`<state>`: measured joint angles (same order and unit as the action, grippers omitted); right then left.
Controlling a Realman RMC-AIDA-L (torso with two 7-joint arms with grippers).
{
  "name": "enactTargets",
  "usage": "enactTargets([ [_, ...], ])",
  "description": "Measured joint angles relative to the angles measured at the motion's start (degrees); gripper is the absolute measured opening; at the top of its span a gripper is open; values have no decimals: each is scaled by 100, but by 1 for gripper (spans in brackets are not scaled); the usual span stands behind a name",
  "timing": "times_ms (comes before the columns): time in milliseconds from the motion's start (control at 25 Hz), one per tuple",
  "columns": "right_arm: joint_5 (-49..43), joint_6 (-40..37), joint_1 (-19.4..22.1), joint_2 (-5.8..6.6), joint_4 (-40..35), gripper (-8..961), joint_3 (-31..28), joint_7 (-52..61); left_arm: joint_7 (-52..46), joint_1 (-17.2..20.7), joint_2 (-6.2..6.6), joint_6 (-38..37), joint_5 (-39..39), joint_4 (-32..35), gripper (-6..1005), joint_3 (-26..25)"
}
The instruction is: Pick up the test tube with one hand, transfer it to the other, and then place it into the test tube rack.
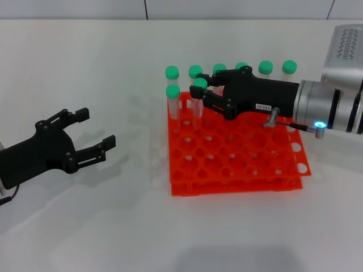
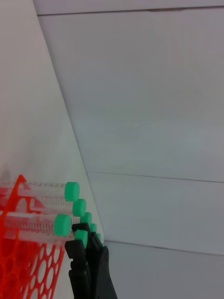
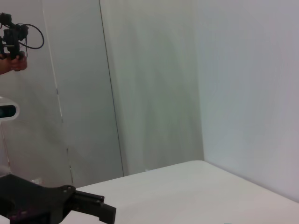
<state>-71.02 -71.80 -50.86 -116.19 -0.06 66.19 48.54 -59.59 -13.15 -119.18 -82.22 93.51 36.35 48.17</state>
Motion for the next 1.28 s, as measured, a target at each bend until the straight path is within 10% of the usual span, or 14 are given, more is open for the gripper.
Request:
enactTargets([
  [720, -26, -328, 95, 0, -226, 523, 61, 152, -1, -33, 3, 65, -3, -21, 888, 0],
  [1040, -105, -1097, 1441, 84, -1868, 564, 361, 580, -276, -113, 83, -54, 21, 18, 888, -128],
  [1280, -712, -1160, 2095, 415, -2586, 641, 413, 1192, -1085, -541, 400, -531, 633, -6, 888, -102],
])
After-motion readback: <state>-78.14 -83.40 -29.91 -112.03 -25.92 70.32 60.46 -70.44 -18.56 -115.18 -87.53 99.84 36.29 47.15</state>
